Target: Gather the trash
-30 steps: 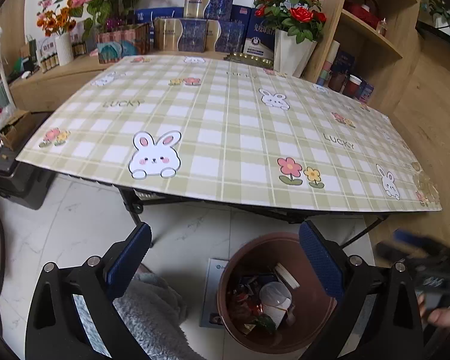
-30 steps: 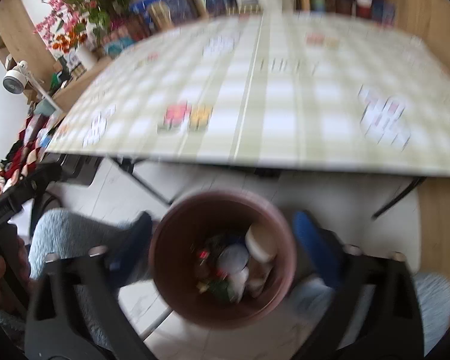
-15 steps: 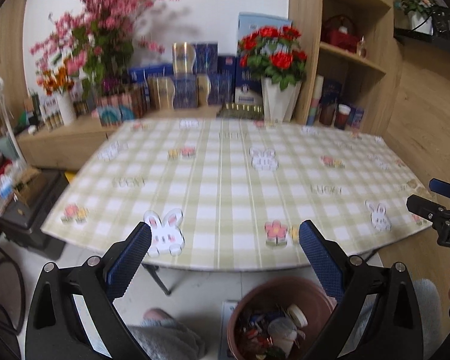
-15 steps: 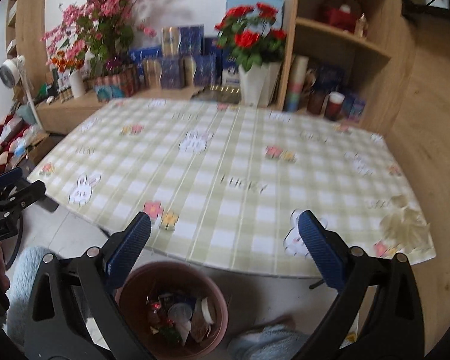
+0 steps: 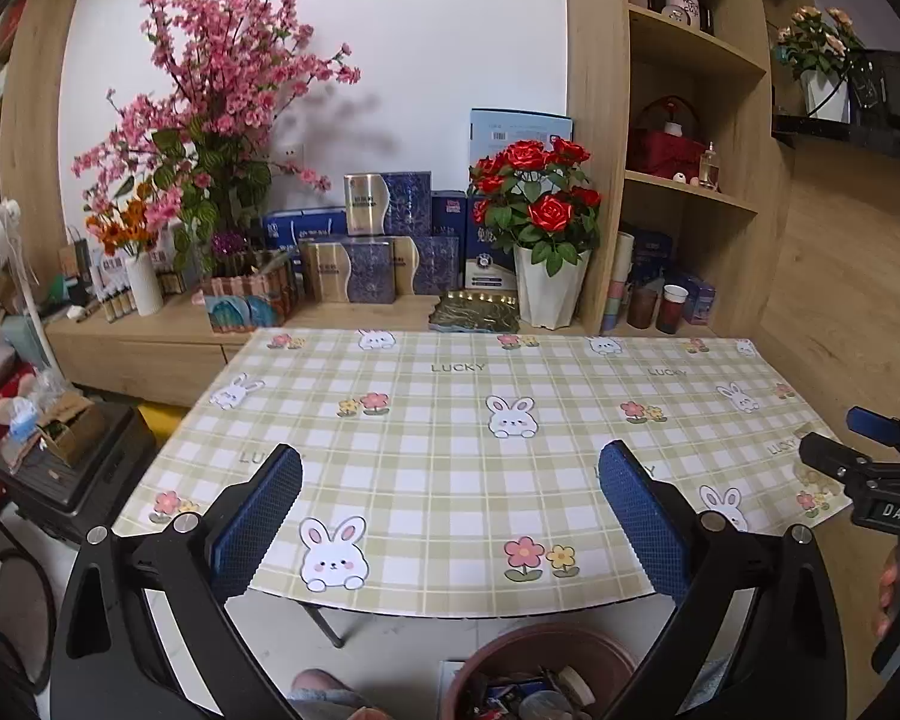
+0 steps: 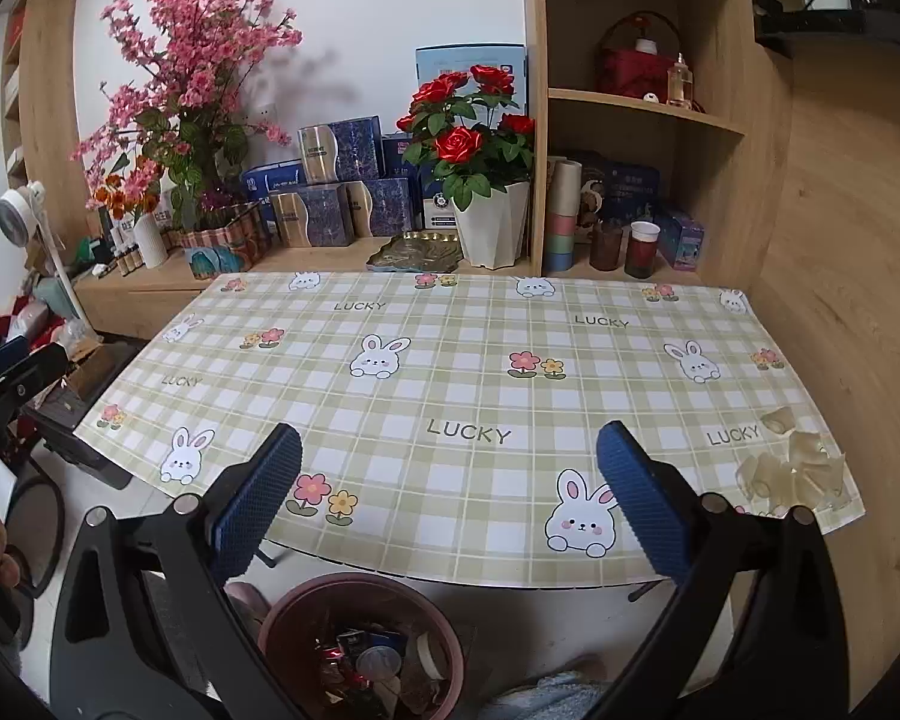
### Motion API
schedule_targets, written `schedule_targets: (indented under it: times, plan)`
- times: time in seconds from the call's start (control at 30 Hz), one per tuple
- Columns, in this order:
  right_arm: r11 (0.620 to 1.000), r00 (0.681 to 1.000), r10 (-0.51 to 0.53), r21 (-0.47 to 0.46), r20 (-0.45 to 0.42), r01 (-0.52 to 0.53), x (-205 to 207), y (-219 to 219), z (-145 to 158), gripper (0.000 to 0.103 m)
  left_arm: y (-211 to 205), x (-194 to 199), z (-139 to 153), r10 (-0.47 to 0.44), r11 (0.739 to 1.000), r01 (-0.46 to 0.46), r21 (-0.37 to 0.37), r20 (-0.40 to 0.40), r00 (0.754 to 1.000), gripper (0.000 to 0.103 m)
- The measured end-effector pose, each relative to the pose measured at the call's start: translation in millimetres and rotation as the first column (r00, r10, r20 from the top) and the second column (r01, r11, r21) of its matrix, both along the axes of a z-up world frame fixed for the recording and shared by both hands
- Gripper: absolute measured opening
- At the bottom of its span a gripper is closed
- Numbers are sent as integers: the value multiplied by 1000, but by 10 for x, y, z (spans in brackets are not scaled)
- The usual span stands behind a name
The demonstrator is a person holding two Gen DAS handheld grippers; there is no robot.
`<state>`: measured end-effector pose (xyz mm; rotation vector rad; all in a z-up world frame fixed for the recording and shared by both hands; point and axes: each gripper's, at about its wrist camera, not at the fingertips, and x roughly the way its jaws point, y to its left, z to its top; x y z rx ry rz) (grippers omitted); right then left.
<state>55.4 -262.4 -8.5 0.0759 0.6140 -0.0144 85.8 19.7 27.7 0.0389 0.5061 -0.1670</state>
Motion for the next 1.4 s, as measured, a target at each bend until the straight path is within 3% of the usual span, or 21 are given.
schedule_targets:
  times: [1.0, 1.4]
  plan:
    - [999, 999, -24, 24, 31, 23, -52, -56, 122, 97, -15, -51, 95, 12, 1000, -12, -7, 15, 1000, 97]
    - [999, 999, -30, 22, 33, 29, -71, -75, 125, 97, -26, -73, 76, 39, 999, -40, 24, 21, 999, 97]
